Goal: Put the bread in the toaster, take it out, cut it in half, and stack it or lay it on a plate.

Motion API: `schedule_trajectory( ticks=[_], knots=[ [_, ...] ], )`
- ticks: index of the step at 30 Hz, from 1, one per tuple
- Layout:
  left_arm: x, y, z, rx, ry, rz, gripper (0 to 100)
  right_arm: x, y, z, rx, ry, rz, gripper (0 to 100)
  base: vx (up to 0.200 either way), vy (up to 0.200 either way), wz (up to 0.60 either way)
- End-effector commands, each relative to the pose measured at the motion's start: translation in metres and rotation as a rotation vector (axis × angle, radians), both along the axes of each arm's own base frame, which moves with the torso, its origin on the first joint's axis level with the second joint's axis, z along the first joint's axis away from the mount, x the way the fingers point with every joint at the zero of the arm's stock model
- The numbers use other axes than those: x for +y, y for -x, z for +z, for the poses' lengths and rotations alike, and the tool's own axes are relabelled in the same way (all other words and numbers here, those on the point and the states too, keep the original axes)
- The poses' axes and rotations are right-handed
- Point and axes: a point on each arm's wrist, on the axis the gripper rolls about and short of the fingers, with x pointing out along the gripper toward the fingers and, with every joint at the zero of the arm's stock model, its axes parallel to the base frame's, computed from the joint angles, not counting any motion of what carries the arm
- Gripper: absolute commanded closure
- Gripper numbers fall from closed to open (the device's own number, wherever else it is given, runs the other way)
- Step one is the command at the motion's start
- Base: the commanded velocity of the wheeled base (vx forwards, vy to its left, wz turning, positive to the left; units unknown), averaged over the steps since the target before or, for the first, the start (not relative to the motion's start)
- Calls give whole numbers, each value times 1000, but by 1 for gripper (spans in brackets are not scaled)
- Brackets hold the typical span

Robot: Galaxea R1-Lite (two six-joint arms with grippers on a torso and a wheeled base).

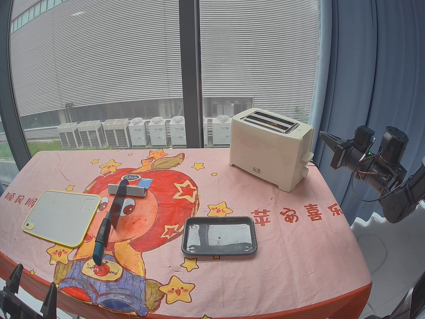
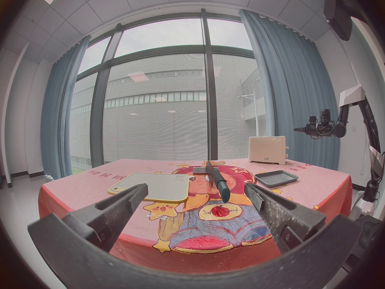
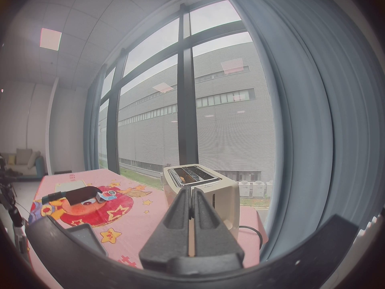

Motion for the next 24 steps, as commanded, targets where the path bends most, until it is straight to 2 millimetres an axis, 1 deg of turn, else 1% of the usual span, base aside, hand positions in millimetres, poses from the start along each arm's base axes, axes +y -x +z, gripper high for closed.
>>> schedule_trajectory(
  ticks=[1, 6, 9, 12, 17, 24],
  knots=[
    [0, 0, -5, 0, 0, 0, 0, 2, 4, 4, 1, -27, 9, 100, 0, 0, 0],
    [0, 0, -5, 0, 0, 0, 0, 4, 7, 4, 9, -31, 19, 100, 0, 0, 0],
    [0, 0, -5, 0, 0, 0, 0, 16, 14, -2, 34, -27, 50, 100, 0, 0, 0],
    [0, 0, -5, 0, 0, 0, 0, 18, 18, -3, 41, -26, 56, 100, 0, 0, 0],
    [0, 0, -5, 0, 0, 0, 0, 21, 24, -16, 92, -12, 66, 100, 0, 0, 0],
    [0, 0, -5, 0, 0, 0, 0, 20, 24, -30, 133, 15, 66, 100, 0, 0, 0]
  ],
)
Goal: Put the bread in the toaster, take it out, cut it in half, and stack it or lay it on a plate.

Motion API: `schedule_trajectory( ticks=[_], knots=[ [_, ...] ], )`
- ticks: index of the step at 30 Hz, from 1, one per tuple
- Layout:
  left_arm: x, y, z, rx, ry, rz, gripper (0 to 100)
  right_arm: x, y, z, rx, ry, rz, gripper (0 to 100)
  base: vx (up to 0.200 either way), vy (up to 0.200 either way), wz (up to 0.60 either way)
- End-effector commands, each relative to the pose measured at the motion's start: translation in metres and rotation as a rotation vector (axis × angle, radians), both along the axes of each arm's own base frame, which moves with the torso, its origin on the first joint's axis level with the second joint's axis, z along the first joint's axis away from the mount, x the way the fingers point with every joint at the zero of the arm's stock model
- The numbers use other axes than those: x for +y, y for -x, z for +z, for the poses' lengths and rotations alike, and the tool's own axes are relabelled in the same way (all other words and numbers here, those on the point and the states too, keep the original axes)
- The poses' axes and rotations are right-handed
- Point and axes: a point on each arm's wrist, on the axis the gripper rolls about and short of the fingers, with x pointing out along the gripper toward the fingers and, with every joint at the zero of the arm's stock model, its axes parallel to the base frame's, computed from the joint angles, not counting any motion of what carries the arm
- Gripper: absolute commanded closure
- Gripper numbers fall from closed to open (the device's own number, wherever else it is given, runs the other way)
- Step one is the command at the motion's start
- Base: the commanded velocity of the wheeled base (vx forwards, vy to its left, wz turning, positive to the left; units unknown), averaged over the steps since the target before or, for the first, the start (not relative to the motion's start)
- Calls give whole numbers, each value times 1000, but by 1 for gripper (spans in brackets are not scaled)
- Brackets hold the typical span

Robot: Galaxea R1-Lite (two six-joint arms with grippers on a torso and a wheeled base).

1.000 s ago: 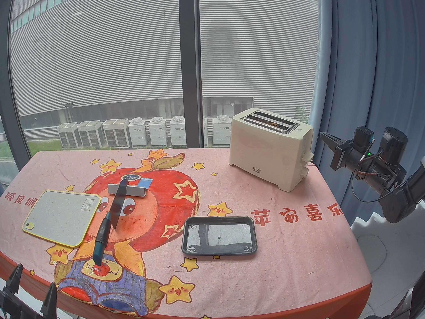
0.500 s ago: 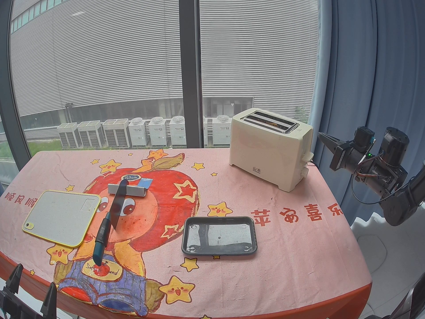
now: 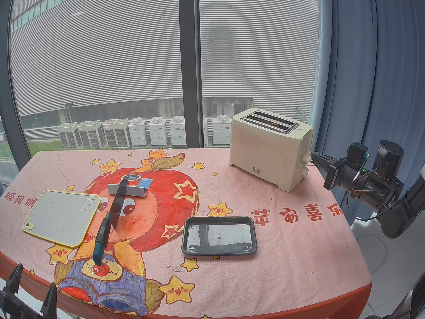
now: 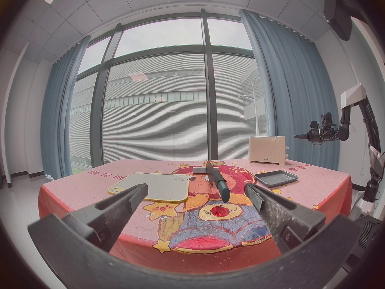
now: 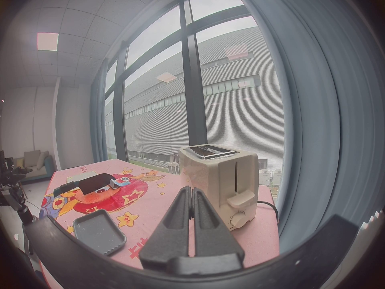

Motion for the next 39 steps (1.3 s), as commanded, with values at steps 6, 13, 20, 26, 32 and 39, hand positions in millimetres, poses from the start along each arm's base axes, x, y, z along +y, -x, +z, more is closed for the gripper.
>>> schedule_trajectory(
  ticks=[6, 13, 20, 26, 32, 39],
  knots=[
    [0, 0, -5, 0, 0, 0, 0, 2, 4, -13, 42, 22, 17, 100, 0, 0, 0],
    [0, 0, -5, 0, 0, 0, 0, 8, 5, -26, 74, 49, 34, 100, 0, 0, 0],
    [0, 0, -5, 0, 0, 0, 0, 8, 3, -35, 91, 74, 20, 100, 0, 0, 0],
    [0, 0, -5, 0, 0, 0, 0, 9, 1, -46, 133, 84, 18, 100, 0, 0, 0],
    [0, 0, -5, 0, 0, -1, 0, 6, -5, -53, 144, 87, -2, 100, 0, 0, 0],
    [0, 0, -5, 0, 0, 0, 0, 7, -14, -56, 155, 83, -56, 100, 0, 0, 0]
  ],
)
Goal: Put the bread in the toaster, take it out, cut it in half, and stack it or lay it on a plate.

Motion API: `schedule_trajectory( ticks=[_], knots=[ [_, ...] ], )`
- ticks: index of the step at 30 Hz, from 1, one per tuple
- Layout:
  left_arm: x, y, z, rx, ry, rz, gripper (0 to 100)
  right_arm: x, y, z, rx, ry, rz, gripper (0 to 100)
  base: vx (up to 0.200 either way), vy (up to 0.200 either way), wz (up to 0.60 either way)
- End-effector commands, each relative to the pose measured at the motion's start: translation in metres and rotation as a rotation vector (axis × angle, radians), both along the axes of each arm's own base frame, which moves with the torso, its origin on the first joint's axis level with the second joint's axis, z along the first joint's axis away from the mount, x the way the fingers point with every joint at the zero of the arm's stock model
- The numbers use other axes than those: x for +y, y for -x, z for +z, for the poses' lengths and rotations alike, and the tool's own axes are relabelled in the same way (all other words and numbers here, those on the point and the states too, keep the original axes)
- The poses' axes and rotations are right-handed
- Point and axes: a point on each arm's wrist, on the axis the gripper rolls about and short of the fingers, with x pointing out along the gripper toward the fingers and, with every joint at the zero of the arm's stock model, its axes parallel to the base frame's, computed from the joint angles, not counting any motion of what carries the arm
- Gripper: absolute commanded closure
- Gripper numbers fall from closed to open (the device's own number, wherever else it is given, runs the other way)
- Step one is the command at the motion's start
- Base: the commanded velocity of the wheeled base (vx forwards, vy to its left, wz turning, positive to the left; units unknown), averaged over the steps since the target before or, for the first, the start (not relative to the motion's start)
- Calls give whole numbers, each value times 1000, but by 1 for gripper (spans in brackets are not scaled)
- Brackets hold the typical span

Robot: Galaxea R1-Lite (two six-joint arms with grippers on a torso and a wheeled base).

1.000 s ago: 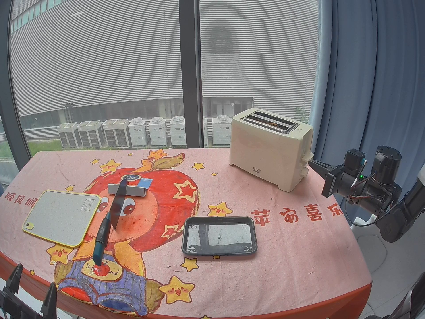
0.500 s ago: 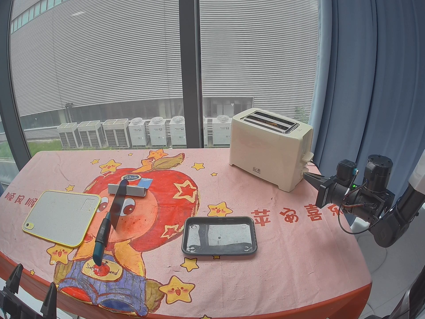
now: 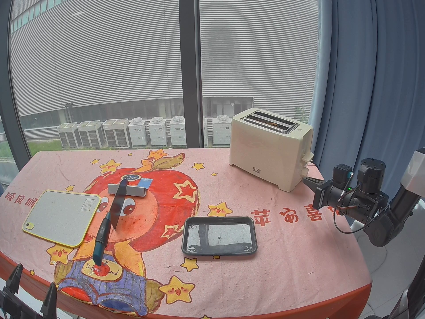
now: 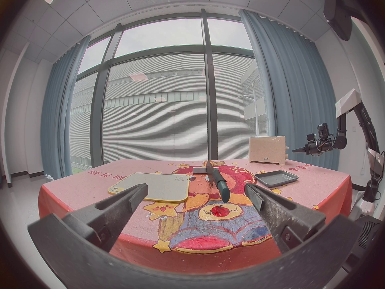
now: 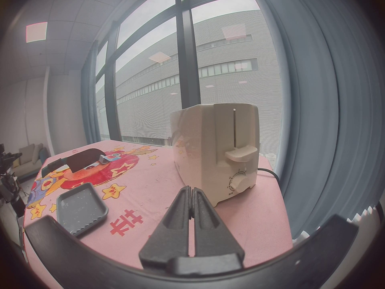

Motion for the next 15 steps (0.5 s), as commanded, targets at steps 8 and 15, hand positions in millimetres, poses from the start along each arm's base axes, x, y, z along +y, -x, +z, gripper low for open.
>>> schedule_trajectory(
  ticks=[8, 15],
  knots=[
    [0, 0, -5, 0, 1, 0, 0, 0, -17, -7, 2, -12, -58, 100, 0, 0, 0],
    [0, 0, -5, 0, 0, 0, 0, 1, -23, -12, 4, -4, -96, 100, 0, 0, 0]
  ],
)
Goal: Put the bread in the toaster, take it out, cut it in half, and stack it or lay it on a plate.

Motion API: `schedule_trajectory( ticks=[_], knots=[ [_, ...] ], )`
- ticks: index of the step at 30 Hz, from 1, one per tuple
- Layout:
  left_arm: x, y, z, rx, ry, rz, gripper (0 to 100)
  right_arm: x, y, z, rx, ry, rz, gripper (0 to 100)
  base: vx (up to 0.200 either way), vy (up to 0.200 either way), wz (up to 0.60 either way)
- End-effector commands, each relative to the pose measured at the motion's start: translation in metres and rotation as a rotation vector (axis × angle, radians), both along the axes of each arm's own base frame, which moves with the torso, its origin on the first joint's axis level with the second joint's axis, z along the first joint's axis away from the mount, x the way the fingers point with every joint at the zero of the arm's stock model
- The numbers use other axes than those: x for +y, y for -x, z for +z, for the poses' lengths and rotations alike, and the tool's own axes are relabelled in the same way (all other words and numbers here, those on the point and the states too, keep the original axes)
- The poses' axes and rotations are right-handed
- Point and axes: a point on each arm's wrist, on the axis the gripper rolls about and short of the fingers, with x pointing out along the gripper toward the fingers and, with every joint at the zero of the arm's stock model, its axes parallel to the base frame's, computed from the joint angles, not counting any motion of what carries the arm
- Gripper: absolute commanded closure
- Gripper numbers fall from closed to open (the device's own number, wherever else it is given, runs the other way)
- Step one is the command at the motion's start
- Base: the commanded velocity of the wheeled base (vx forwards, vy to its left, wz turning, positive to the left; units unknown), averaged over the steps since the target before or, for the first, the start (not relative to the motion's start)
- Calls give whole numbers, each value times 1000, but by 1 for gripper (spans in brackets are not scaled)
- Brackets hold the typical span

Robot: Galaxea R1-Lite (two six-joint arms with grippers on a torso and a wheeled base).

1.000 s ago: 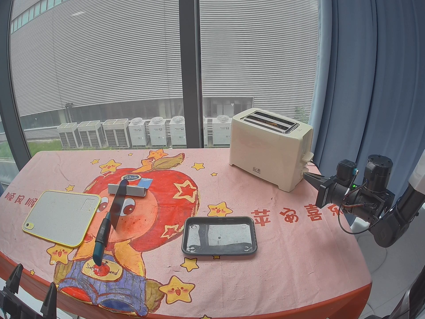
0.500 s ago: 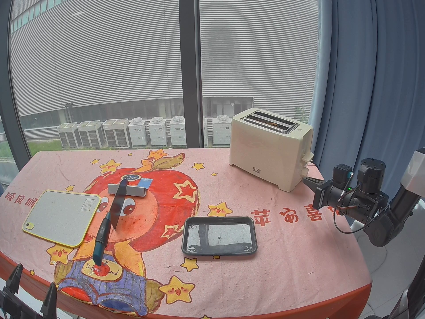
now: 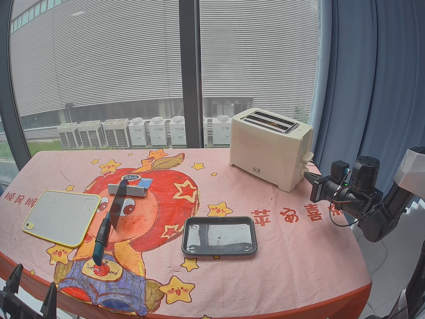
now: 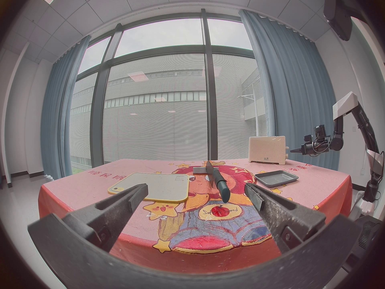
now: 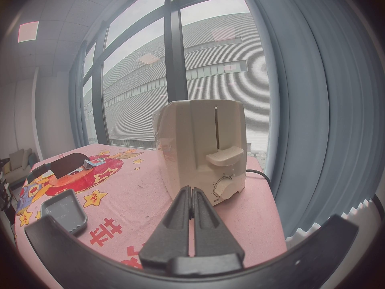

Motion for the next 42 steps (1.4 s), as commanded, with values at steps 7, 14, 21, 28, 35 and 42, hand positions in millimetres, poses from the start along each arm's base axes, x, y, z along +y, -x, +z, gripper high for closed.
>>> schedule_trajectory(
  ticks=[7, 14, 21, 28, 35, 42],
  knots=[
    [0, 0, -5, 0, 0, 0, 0, 3, -12, -9, 26, -55, -14, 100, 0, 0, 0],
    [0, 0, -5, 0, 0, -1, 0, 2, -19, -11, 29, -79, -25, 100, 0, 0, 0],
    [0, 0, -5, 0, 0, 0, 0, 0, -24, -8, 58, -144, -46, 100, 0, 0, 0],
    [0, 0, -5, 0, 0, 0, 0, -2, -27, -9, 67, -145, -50, 100, 0, 0, 0],
    [0, 0, -5, 0, 0, 0, 0, -8, -30, -6, 54, -147, -64, 100, 0, 0, 0],
    [0, 0, -5, 0, 0, -1, 0, -9, -32, -7, 53, -142, -69, 100, 0, 0, 0]
  ],
)
